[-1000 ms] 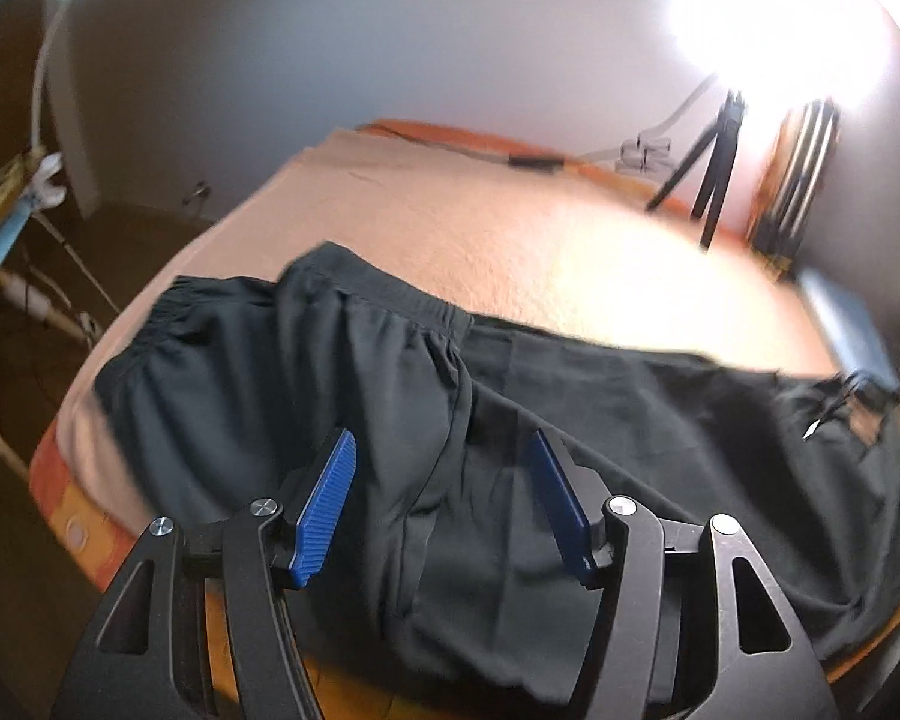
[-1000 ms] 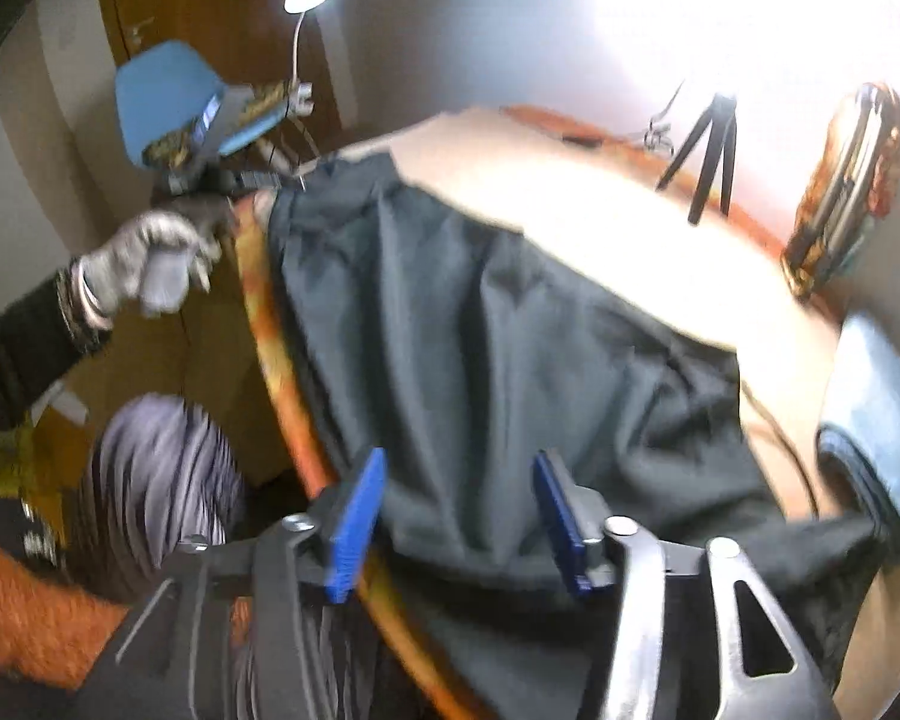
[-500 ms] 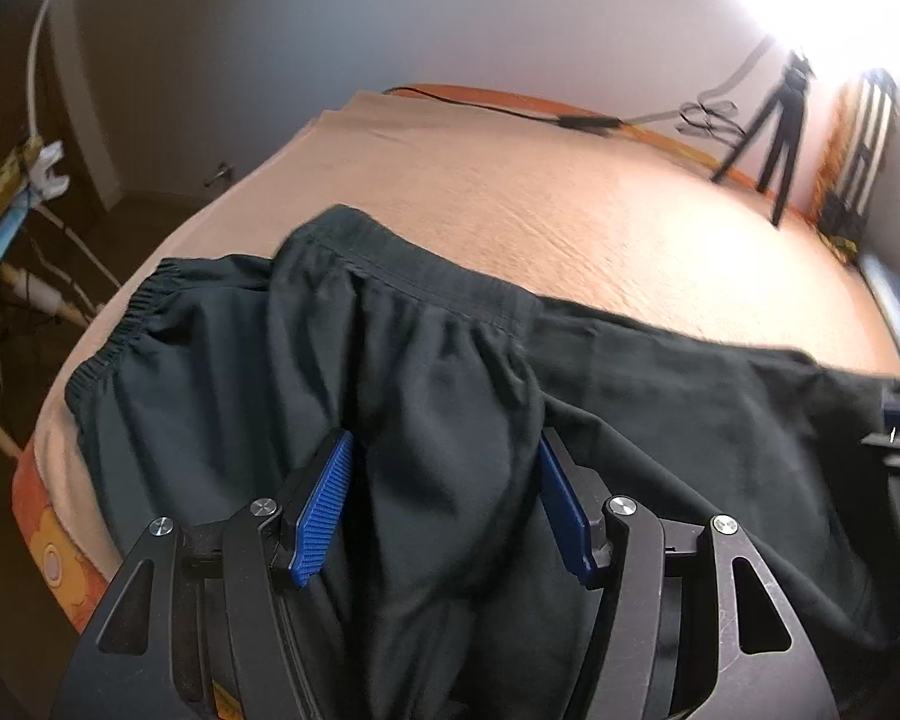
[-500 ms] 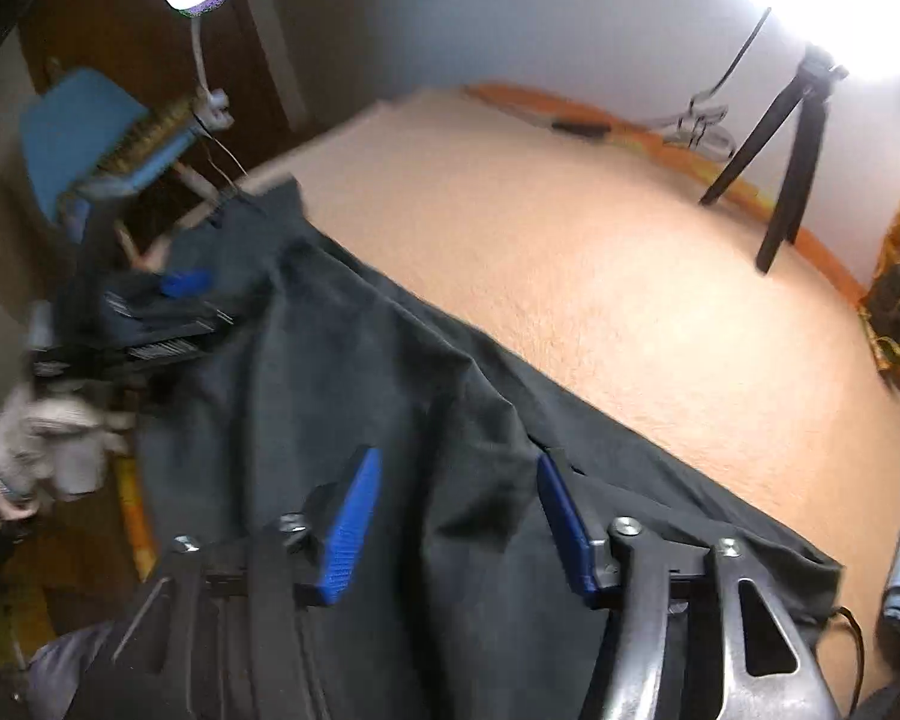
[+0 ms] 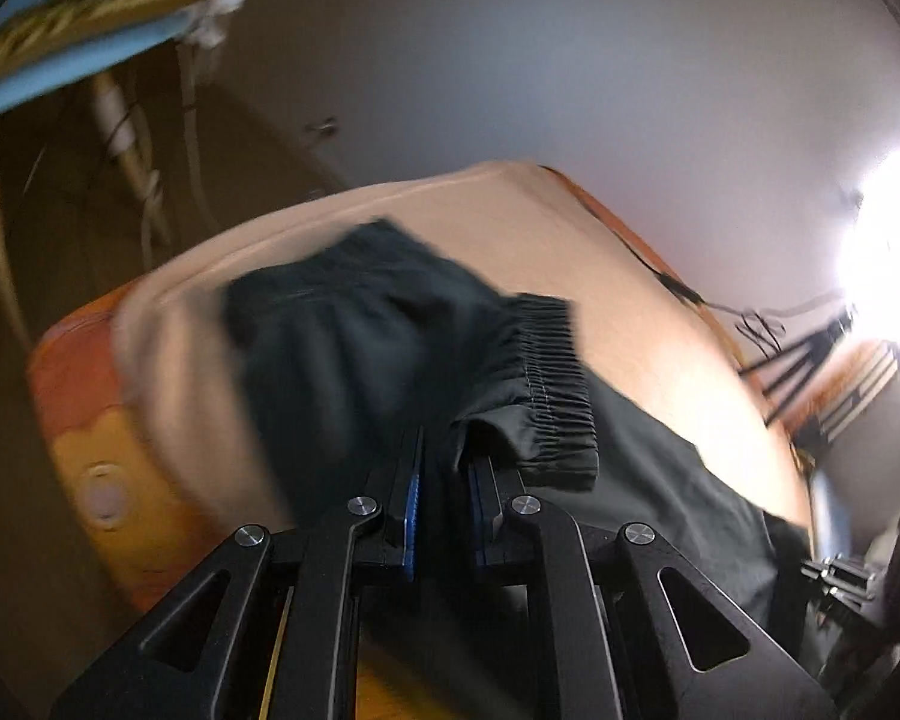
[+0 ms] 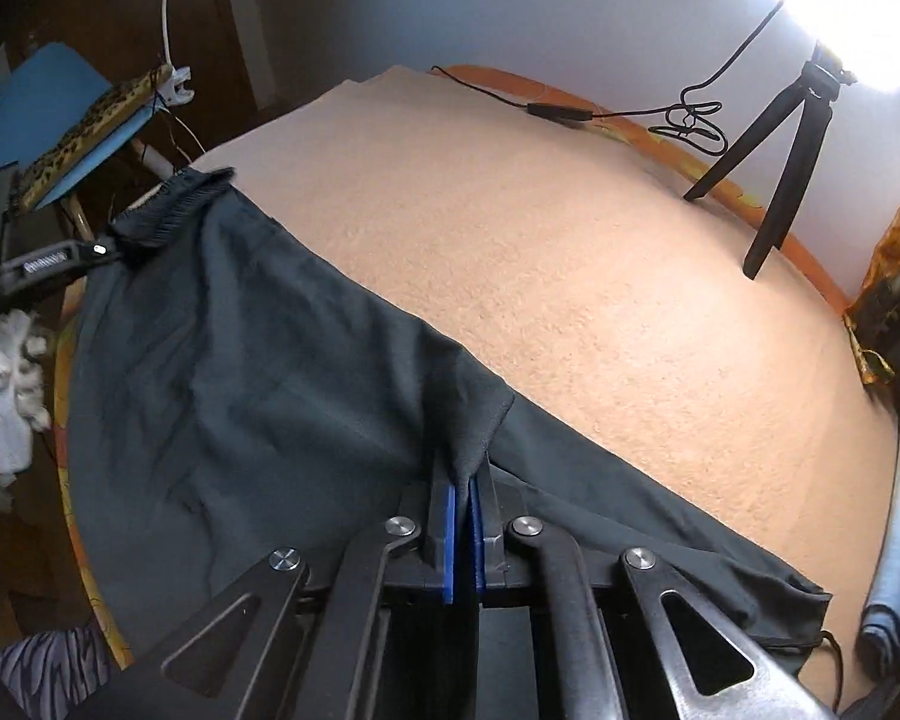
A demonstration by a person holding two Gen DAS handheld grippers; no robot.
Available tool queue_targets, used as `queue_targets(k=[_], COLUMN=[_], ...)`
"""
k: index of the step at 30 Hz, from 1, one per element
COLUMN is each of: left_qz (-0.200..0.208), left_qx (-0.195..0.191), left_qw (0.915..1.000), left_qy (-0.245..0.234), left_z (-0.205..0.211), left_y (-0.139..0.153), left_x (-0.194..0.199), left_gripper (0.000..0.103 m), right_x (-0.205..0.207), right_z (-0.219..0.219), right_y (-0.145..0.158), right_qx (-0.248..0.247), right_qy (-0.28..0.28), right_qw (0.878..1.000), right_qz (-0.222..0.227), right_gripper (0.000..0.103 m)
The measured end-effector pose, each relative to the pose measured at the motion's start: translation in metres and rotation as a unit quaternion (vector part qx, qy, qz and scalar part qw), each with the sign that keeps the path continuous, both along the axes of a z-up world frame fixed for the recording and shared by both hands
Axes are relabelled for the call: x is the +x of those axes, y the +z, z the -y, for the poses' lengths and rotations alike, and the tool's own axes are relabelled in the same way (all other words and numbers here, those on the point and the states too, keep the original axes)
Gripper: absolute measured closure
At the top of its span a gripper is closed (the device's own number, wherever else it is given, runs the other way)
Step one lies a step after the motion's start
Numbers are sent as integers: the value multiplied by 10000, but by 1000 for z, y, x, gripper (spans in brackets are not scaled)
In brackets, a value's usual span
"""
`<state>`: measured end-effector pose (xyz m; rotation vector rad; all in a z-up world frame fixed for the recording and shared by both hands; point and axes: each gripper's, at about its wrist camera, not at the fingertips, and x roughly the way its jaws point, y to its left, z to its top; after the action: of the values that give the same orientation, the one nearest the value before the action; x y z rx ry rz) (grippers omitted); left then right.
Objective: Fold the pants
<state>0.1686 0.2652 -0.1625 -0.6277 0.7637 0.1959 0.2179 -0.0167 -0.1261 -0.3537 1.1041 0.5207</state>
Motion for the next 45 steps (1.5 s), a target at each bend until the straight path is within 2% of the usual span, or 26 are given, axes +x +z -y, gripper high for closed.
queue_targets(k=[1,4,6,7,8,12,15,17,22,27,29,30,31,37,40,43,45], left_qz=[-25,-85,-18,3,29,154,221,198,9,-244,-215,-180,-154,14,83,127,146], left_qx=[51,191,207,214,203,196,22,89,328,513,644,759,835,1031,1346,1352,1319], left_qw=[10000,9997,9996,9994,9992,9985,9993,9997,9992,9981,9973,9965,9959,9944,9903,9902,9905], left_qy=[46,153,190,260,336,494,303,111,-241,-250,-272,-290,-308,-253,-347,-341,-354], left_z=[-5,-14,-18,-21,-25,-41,-46,-44,-38,-37,-34,-32,-30,-28,-21,-24,-26], left_y=[-1,0,4,6,7,9,9,10,11,3,3,4,5,6,8,10,11], left_x=[-4,-15,-20,-23,-26,-29,-27,-21,4,24,27,27,27,20,15,14,14], left_gripper=[91,66,58,50,46,46,46,46,46,46,51,57,77,80,81,81,81], right_x=[1,-1,-3,-3,-4,-5,-3,-4,-18,-21,-18,-15,-14,3,20,35,44], right_z=[2,-1,-5,-7,-9,-10,-8,-9,-16,-35,-44,-51,-57,-113,-155,-199,-229], right_y=[0,-1,-2,-2,-3,-2,1,4,28,33,34,34,34,32,26,15,3], right_qx=[-35,-97,-176,-230,-282,-398,-399,-435,-147,-117,-4,59,91,571,999,1103,982], right_qy=[0,39,74,104,135,250,229,193,319,534,587,630,660,1048,1285,1501,1659], right_qw=[10000,9999,9998,9997,9995,9989,9989,9988,9987,9975,9975,9972,9970,9926,9866,9823,9810], right_qz=[0,9,21,17,12,44,31,84,375,449,406,389,384,207,-108,-212,-227], right_gripper=[102,102,102,101,101,101,99,82,69,67,67,67,67,67,67,65,61])
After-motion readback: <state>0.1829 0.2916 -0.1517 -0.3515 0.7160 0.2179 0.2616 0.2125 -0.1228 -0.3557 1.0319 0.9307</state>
